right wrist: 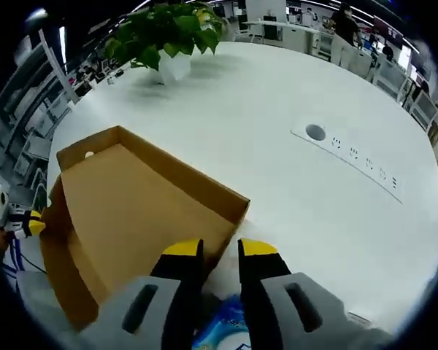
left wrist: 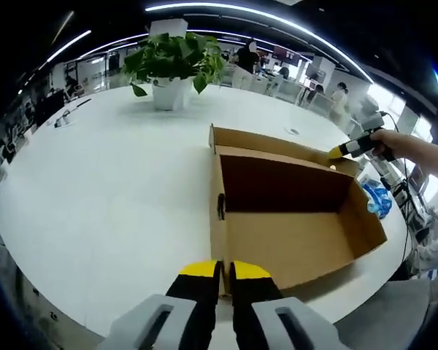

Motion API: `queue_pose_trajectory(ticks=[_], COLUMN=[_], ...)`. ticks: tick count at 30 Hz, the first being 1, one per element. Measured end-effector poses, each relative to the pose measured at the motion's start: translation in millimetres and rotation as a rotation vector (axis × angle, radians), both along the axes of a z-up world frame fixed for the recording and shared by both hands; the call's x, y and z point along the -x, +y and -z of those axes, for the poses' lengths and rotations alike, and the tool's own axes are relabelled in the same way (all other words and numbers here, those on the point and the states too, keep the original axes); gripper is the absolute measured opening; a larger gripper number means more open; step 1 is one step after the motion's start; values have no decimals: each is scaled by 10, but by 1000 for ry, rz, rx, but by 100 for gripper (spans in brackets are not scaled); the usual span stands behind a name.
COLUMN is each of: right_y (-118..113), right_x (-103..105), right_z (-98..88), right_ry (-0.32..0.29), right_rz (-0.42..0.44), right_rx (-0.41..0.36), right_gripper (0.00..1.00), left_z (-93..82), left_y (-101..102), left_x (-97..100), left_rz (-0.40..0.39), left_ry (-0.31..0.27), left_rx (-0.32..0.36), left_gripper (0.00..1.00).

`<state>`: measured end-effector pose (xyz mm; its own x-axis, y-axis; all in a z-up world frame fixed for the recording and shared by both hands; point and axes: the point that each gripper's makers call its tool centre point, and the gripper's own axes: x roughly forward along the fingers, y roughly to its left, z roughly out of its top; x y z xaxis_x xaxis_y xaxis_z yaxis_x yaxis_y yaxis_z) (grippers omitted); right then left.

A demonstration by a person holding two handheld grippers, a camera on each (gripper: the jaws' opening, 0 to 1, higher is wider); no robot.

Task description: Operate the shoe box by opening the lid, removing the specified soft item, and placing it in the target area until the item is outside and the box remains undamaged.

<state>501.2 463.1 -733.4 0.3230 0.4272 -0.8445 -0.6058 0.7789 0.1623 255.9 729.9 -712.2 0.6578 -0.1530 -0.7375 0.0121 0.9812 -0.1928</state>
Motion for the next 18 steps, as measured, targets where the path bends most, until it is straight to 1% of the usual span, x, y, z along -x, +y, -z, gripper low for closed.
queue_pose_trajectory(ticks=[2, 3, 4, 5, 9, 13, 18], right_y=[19, -45, -34, -14, -33, -44, -34], right_x=[-3, -49, -40, -37, -70, -37, -18], right_z=[14, 27, 33, 16, -49, -139, -253], right_ry=[-8, -40, -37, -34, -52, -66, -100], right_rz=[0, 1, -3, 1, 22, 42, 48], right_rx=[12, 62, 61, 43, 35, 24, 10], right_gripper=[10, 7, 7, 6, 5, 4, 3], left_z=[-2, -2, -2, 0, -1, 7, 17], left_y=[7, 9, 10, 11, 10, 19, 29], left_x=[1, -1, -2, -1, 0, -10, -20], left_rz=[1, 2, 2, 1, 3, 8, 10], left_ry=[1, 1, 2, 4, 4, 5, 5], left_rx=[-1, -1, 2, 7, 10, 9, 10], left_gripper=[5, 5, 5, 5, 5, 5, 5])
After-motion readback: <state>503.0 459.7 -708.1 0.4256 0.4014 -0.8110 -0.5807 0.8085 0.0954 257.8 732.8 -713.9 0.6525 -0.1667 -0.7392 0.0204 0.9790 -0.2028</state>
